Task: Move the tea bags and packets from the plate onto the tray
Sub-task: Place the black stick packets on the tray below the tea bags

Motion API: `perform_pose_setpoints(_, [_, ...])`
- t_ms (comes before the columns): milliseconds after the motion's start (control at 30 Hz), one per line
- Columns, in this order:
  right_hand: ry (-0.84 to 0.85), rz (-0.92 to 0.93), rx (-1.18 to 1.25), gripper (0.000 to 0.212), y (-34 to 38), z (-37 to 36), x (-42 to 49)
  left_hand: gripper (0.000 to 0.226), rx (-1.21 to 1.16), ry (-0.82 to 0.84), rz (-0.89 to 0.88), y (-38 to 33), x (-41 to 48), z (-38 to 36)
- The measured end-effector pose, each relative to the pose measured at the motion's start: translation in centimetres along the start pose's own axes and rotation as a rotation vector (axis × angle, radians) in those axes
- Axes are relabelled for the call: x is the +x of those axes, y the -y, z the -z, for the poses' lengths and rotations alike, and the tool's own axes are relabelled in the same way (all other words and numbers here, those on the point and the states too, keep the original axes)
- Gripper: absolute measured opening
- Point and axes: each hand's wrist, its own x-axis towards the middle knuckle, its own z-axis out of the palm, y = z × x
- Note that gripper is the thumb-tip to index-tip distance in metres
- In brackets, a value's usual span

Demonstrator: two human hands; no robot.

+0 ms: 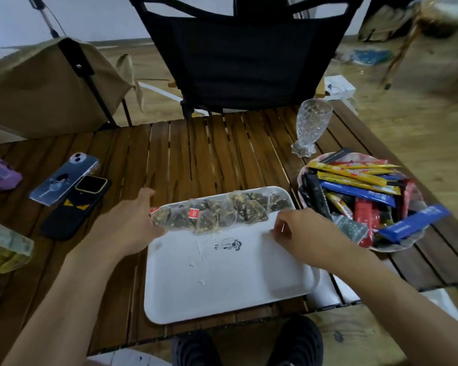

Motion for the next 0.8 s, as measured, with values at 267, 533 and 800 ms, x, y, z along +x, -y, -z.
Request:
perform_pose_setpoints(267, [-0.321, -0.267, -0.036, 0.028, -5.7, 3.2, 1.2, 0.045, 0.019, -0.168, -0.203, -3.4, -1.1, -0.4])
perform_pose_setpoints(533, [-0.214, -0.276, -0.089, 0.027, -5.6, 3.5, 1.7, 0.018, 0.010, -0.147, -0.118, -2.5, -0.1, -0.2])
perform_pose_setpoints(800, [-0.465, -0.062, 0.144, 0.021, -2.5, 4.2, -0.1, 0.013, -0.053, -0.143, -0.122, -1.9, 0.2, -0.4])
